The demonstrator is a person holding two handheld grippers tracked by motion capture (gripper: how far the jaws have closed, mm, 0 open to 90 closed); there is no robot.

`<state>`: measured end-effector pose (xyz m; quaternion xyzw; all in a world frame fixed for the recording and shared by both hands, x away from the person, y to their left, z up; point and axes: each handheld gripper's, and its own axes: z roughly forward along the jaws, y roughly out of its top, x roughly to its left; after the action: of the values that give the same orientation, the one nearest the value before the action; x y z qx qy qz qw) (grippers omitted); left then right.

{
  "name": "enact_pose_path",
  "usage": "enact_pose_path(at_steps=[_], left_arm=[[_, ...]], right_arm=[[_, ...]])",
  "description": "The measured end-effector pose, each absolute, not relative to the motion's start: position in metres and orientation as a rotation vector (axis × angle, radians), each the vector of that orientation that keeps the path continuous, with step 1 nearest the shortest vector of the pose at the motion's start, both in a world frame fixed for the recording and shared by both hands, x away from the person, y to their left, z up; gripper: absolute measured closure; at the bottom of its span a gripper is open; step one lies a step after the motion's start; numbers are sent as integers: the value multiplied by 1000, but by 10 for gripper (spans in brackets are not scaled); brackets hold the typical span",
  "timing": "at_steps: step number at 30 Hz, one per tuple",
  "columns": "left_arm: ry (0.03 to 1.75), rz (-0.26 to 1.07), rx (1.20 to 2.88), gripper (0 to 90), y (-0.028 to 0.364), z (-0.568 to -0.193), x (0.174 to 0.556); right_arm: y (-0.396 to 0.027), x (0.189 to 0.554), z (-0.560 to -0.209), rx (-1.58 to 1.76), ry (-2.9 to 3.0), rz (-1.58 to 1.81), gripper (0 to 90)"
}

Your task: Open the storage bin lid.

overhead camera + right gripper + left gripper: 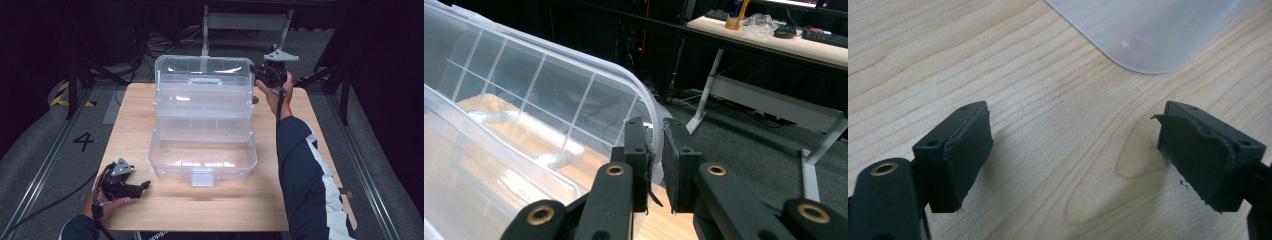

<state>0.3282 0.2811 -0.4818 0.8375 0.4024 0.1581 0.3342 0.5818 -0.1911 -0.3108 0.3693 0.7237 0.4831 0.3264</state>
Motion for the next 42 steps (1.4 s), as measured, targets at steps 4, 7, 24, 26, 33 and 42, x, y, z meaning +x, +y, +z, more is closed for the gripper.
enact_pose_path(at_steps=[4, 7, 24, 26, 33, 42], left_arm=[[1051, 413, 2186, 147, 281, -482, 328], [1047, 420, 2188, 148, 281, -482, 328], [1049, 415, 2190, 148, 281, -481, 328], [1049, 415, 2190, 148, 281, -481, 328], [1049, 415, 2190, 148, 281, -481, 328], [1054, 404, 2186, 149, 281, -481, 328]], right_arm=[[-190, 588, -314, 976, 1902, 1258, 825], [-190, 591, -316, 983, 1908, 1252, 824], [-188, 604, -327, 1007, 1919, 1207, 819], [-188, 606, -328, 1018, 1929, 1199, 819], [-184, 614, -334, 1041, 1939, 1159, 819], [-184, 616, -340, 1037, 1975, 1121, 900]])
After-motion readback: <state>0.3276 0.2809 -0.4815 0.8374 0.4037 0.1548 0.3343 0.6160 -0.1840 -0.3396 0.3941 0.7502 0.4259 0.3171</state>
